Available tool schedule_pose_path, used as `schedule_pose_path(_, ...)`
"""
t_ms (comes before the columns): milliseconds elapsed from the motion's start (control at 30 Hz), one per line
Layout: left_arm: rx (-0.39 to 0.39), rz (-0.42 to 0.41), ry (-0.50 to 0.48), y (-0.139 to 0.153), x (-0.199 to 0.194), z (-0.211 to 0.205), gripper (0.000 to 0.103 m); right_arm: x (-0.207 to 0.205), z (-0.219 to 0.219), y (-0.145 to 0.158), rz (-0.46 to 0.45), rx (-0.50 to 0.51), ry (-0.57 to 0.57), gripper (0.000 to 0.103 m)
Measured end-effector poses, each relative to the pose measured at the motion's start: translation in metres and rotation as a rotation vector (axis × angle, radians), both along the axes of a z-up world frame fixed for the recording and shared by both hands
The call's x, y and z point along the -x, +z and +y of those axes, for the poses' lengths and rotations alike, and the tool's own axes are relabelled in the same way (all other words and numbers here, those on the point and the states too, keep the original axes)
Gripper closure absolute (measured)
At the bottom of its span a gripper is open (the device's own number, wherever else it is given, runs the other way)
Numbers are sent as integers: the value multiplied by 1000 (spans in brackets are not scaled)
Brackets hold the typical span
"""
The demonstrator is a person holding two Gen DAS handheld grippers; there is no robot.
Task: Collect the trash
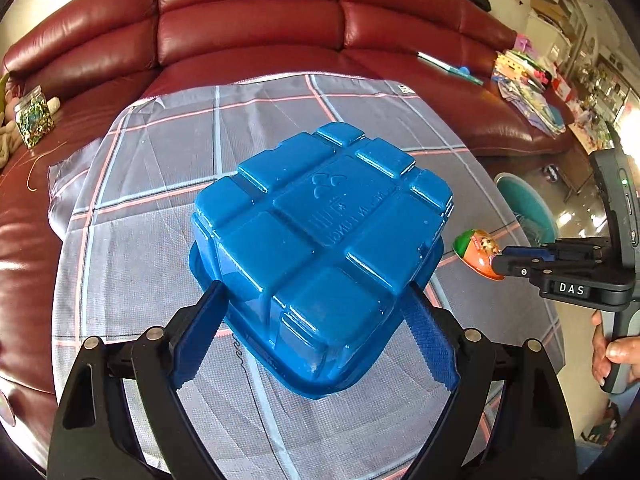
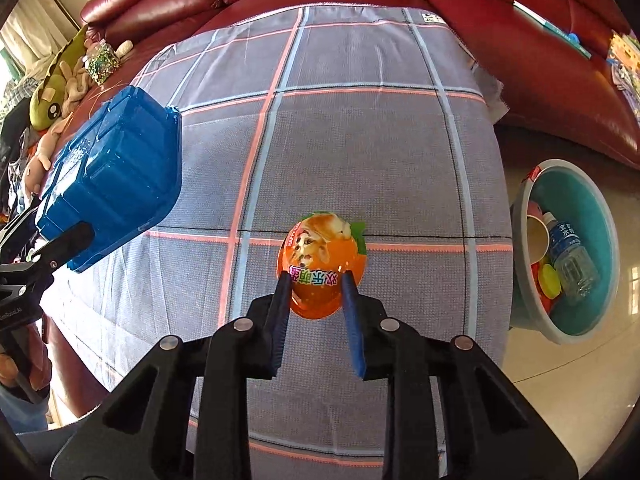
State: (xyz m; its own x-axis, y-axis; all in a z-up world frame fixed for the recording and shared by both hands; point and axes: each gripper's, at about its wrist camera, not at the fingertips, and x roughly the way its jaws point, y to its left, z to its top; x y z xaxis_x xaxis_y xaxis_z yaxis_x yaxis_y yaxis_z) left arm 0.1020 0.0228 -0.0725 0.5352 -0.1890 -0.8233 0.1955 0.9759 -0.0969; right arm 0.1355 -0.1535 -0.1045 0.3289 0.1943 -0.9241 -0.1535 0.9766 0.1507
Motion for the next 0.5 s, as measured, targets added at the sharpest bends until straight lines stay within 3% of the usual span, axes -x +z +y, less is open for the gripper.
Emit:
schedule_pose_path(33,-5,0,-1,0,-1,-1,15,-1,-1,-2,1,1,-2,77)
schedule_pose_path(133,-10,6,-1,-2,-3,-2,15,-3,-3,-8,-1,3,-14,43)
schedule_pose_path(400,-7,22,25,-7,-3,9,15,-14,16,-29,-24,78,3,41)
schedule_pose_path(500,-7,26,36,-7,-3,14,15,-17,23,-29,-48,141,20,54)
